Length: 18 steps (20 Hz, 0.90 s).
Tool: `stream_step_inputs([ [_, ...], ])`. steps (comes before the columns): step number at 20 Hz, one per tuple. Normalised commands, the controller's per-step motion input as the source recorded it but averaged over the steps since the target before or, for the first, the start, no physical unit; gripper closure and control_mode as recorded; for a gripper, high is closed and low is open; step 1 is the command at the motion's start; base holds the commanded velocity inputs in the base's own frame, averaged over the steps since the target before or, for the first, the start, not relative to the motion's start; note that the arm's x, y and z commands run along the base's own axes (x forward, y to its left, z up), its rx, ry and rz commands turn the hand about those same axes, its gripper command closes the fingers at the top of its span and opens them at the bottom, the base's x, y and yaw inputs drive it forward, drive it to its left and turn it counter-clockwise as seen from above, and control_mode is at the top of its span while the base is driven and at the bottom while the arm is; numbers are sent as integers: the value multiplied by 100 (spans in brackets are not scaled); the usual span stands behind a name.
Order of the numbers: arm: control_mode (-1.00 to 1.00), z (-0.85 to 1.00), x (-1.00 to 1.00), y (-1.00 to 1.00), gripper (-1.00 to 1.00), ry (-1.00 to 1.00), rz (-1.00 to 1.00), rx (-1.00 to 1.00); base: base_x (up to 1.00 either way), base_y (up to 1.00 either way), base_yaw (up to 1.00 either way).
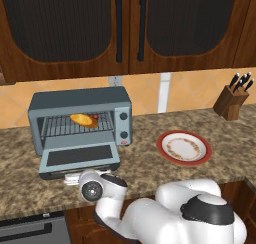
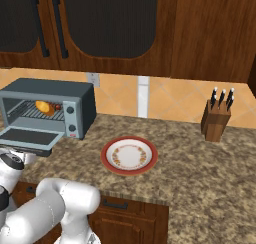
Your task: Pick up the kebab skewer and baguette bread, and place them inside the toaster oven. Close the toaster oven door and start by setting the timer.
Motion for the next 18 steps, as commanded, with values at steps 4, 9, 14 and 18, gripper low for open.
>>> stream_step_inputs([
  [4,-100,-20,-7,0,-100,0,0,0,0,0,0],
  [9,-100,-30,-4,0,-100,0,0,0,0,0,0],
  [14,-100,-27,0,2,-100,0,0,0,0,0,0],
  [18,-100,-19,1,5,-100,0,0,0,0,0,0],
])
